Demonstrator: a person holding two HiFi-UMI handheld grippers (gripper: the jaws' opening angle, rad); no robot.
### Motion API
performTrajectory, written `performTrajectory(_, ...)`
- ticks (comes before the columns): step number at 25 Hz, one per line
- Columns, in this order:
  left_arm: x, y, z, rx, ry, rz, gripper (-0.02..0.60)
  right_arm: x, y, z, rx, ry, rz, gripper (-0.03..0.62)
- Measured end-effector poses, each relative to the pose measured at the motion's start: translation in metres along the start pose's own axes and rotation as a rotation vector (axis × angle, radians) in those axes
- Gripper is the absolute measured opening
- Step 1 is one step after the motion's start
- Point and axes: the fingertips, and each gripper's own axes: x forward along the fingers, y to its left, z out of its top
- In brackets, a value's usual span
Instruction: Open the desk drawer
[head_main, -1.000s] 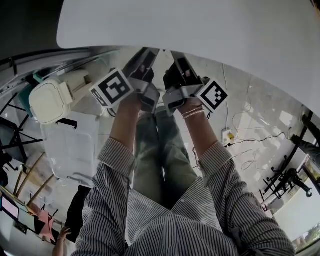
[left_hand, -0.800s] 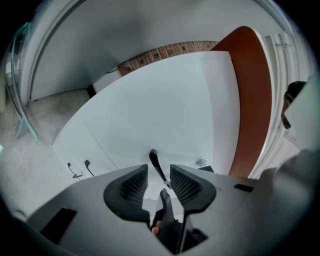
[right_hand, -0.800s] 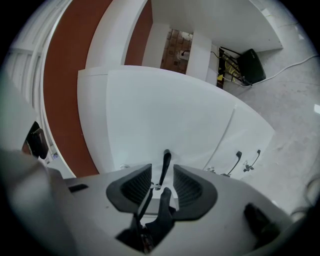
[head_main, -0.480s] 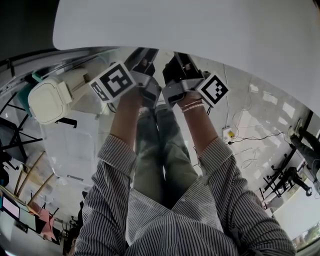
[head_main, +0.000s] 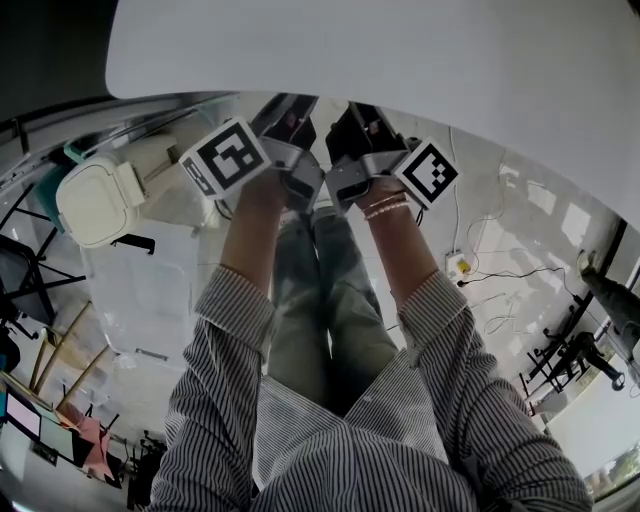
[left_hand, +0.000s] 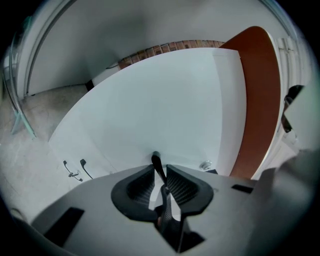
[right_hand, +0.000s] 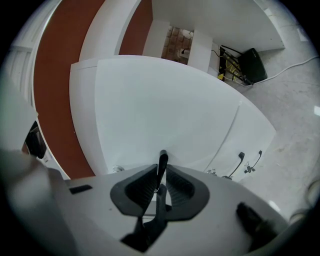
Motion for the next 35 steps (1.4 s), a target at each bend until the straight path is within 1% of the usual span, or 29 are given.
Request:
performTrajectory(2,0.000,0.001,0.001,-0.006,0.004,-0.004,0.078,0.000,-0.001,-0.001,0.007,-0.001,0.001,0.060)
performTrajectory(5,0.000,0.000,0.000,-0.036,0.002,-0.014,0.069,0.000,-0.002,0.000,0.002,0.004,-0.001,0.055)
performTrajectory(8,-0.002,-0.001,-0.001,-0.069,-0.002,-0.028,0.060,-0.001,-0.001,-0.002,0.027,0.010,0.007,0.049)
performTrajectory(11,-0.003,0.001,0.000,-0.086,-0.010,-0.040,0.055,0.000,-0.001,-0.004,0.054,0.020,0.031,0.043)
performTrajectory(14,-0.003,-0.002,0.000,-0.090,-0.030,-0.058,0.054,-0.001,0.002,-0.002,0.051,0.021,0.070,0.043)
performTrajectory(16,-0.003,-0.003,0.000,-0.088,-0.038,-0.071,0.054,0.000,0.002,-0.002,0.052,0.017,0.081,0.041)
performTrajectory(19,-0.003,-0.005,0.000,-0.101,-0.044,-0.096,0.054,0.000,0.000,-0.004,0.057,0.023,0.075,0.041)
performTrajectory(22,-0.005,0.001,0.000,-0.089,-0.041,-0.076,0.054,-0.001,0.000,-0.005,0.060,0.034,0.071,0.041)
performTrajectory(24,-0.007,0.002,-0.001,-0.090,-0.041,-0.076,0.054,-0.002,0.000,-0.006,0.059,0.037,0.075,0.041)
performTrajectory(25,-0.008,0.000,-0.003,-0.097,-0.042,-0.085,0.054,-0.003,0.000,-0.007,0.060,0.037,0.077,0.041)
performTrajectory(28,-0.008,-0.012,-0.006,-0.137,-0.049,-0.147,0.054,-0.008,0.000,-0.010,0.068,0.039,0.076,0.041)
performTrajectory(29,-0.009,-0.014,-0.007,-0.145,-0.051,-0.156,0.052,-0.010,0.001,-0.011,0.069,0.041,0.074,0.041)
performTrajectory(32,-0.015,-0.014,-0.011,-0.153,-0.056,-0.156,0.052,-0.014,0.000,-0.016,0.070,0.051,0.071,0.041)
performTrajectory(35,-0.023,-0.014,-0.019,-0.158,-0.060,-0.139,0.052,-0.024,0.001,-0.021,0.077,0.054,0.068,0.041)
